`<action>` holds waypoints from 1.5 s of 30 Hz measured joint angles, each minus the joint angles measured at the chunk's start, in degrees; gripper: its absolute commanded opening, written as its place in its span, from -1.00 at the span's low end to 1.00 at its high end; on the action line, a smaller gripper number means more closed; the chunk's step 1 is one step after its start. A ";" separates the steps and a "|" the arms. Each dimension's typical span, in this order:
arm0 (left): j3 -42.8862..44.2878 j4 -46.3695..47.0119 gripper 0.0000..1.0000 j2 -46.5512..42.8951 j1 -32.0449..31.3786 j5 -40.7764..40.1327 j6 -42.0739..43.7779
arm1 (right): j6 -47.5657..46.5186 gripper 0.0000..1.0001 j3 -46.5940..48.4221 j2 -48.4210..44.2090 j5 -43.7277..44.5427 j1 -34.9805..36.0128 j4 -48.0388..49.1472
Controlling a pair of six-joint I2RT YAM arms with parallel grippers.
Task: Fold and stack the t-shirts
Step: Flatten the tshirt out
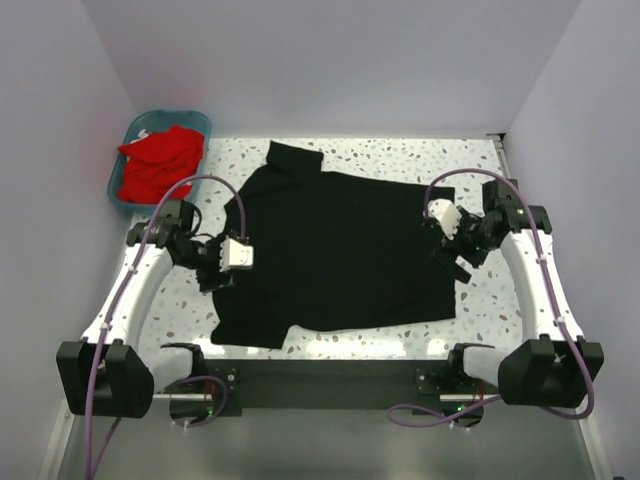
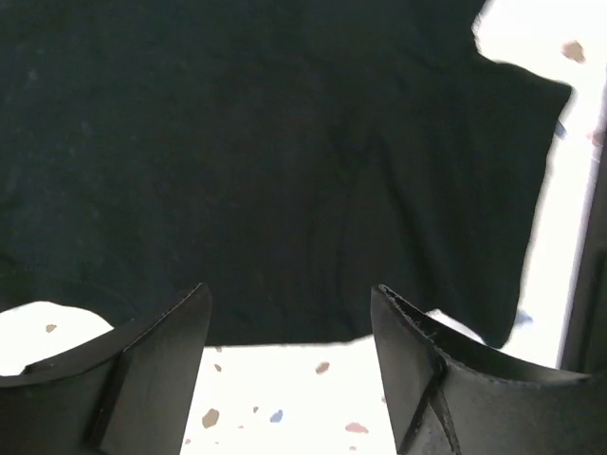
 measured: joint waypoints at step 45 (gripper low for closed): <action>22.49 31.63 0.02 42.27 -4.72 -21.07 -59.14 | 23.82 -0.06 38.32 48.92 9.55 3.43 1.73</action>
